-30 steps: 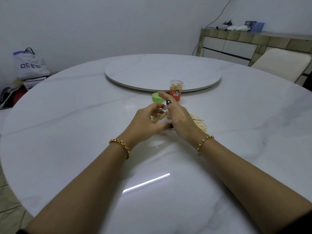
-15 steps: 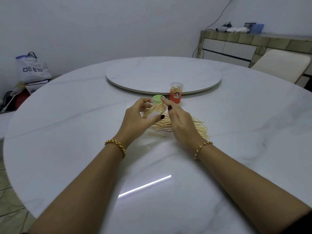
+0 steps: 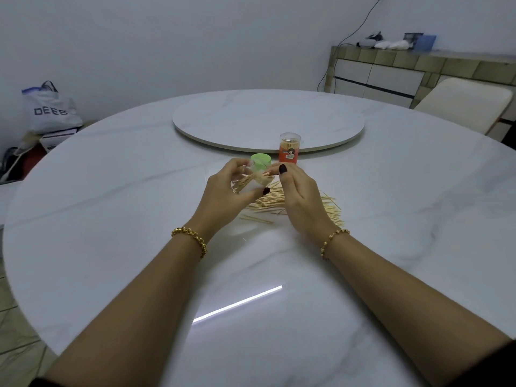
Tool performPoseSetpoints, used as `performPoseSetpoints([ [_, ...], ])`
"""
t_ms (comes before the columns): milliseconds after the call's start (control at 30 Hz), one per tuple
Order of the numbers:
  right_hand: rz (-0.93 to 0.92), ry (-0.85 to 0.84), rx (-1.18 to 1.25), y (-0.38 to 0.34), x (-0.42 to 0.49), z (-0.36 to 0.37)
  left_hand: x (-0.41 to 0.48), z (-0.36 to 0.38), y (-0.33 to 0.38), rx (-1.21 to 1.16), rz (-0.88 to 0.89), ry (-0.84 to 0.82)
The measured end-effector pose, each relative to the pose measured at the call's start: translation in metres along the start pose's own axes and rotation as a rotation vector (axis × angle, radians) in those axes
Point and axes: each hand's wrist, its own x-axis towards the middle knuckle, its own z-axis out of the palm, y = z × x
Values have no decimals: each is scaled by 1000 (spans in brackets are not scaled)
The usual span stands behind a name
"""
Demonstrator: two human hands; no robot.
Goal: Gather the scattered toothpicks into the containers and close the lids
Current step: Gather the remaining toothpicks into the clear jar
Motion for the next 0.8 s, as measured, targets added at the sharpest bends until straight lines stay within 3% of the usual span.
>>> performPoseSetpoints([
  [100,0,-1,95,-5,-1,3,0,-1,1,-14,-10,10],
  [300,-72,-46,38,4,-3,4,1,-3,0,-53,-11,18],
  [433,-30,-70,15,6,-2,-1,0,-4,-2,-23,-16,16],
  [600,93,33,81,6,3,-12,0,-2,-3,1,-13,3],
  [700,152,-22,-170,15,7,-23,0,-2,-5,0,-27,-2],
  [800,140,-243,-505,28,9,-29,0,-3,-6,-1,-33,-2],
])
